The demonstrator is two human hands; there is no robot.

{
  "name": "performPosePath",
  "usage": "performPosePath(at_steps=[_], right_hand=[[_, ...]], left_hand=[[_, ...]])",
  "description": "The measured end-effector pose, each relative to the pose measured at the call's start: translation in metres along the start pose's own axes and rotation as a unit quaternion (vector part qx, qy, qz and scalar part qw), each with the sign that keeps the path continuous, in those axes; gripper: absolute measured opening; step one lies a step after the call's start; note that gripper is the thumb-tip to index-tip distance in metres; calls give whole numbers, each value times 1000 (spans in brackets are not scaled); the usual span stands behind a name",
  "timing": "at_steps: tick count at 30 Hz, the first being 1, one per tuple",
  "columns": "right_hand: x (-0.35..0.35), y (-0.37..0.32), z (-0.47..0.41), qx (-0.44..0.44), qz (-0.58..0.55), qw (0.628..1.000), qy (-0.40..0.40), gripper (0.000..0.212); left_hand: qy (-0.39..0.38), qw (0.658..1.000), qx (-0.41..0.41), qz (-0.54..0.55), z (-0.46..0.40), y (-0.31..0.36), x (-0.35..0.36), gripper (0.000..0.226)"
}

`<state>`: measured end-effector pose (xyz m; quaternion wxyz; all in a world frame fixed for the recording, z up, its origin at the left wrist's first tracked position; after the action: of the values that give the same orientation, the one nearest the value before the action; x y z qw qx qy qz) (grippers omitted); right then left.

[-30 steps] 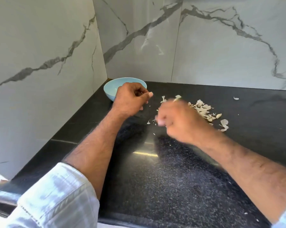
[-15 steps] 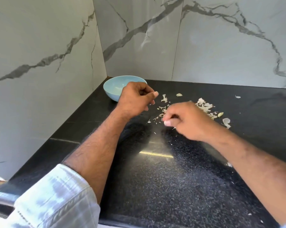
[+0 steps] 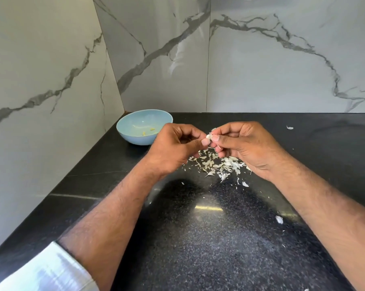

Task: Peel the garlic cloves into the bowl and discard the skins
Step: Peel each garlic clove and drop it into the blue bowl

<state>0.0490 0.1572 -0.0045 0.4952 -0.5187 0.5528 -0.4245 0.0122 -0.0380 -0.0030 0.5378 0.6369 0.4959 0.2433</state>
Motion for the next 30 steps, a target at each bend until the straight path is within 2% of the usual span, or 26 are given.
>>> performPosePath(at_steps=[18,27,30], right_hand=[[5,5,-2,-37,63,995,66,11],[11,13,-4,-29,95,992,72,7],[11,16,-5,-3,86,995,58,7]], left_hand=[[33,999,-23,-20,1,-3,4,7],[67,996,-22,-59,2,0,6,10],[66,995,-27,-67,2,1,7,10]])
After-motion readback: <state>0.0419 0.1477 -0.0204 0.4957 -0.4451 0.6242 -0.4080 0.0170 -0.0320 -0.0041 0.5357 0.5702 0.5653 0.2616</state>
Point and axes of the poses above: each hand's wrist, its own z-axis away from the middle knuckle, its own x-axis out of the palm, y = z × x, the point moved 4 cm from there along -z, towards the middle knuckle, and after that the axes turned 5 degrees about z, right-handed, at the moved point
